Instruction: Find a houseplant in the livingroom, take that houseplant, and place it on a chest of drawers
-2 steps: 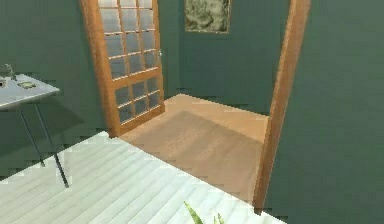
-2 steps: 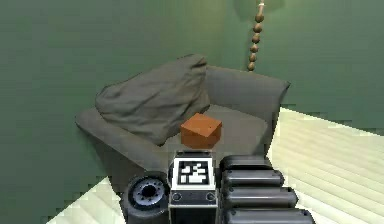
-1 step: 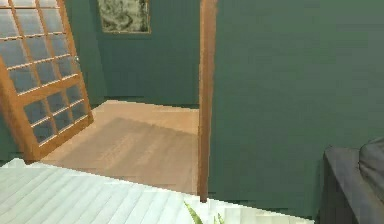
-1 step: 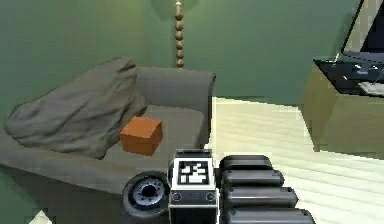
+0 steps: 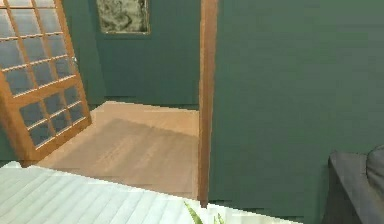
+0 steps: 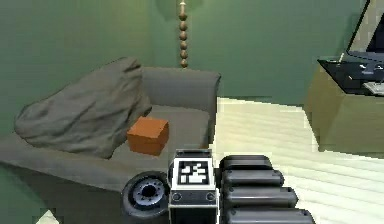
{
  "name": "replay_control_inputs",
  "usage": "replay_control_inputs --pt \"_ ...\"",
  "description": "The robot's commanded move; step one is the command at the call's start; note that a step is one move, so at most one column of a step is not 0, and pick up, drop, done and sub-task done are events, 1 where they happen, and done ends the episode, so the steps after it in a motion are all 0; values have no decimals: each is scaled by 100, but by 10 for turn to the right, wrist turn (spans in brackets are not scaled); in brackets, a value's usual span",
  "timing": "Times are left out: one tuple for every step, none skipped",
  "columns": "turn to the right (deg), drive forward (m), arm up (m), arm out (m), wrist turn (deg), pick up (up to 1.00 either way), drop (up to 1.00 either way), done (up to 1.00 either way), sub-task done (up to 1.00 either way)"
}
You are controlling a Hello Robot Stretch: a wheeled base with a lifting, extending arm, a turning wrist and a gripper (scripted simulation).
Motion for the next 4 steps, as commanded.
replay_control_inputs --pt "-210 0 0 0 0 0 0 0 0" --pt "0 100 0 0 0 0 0 0 0" --pt "-90 0 0 0 0 0 0 0 0" --pt "0 40 0 0 0 0 0 0 0"
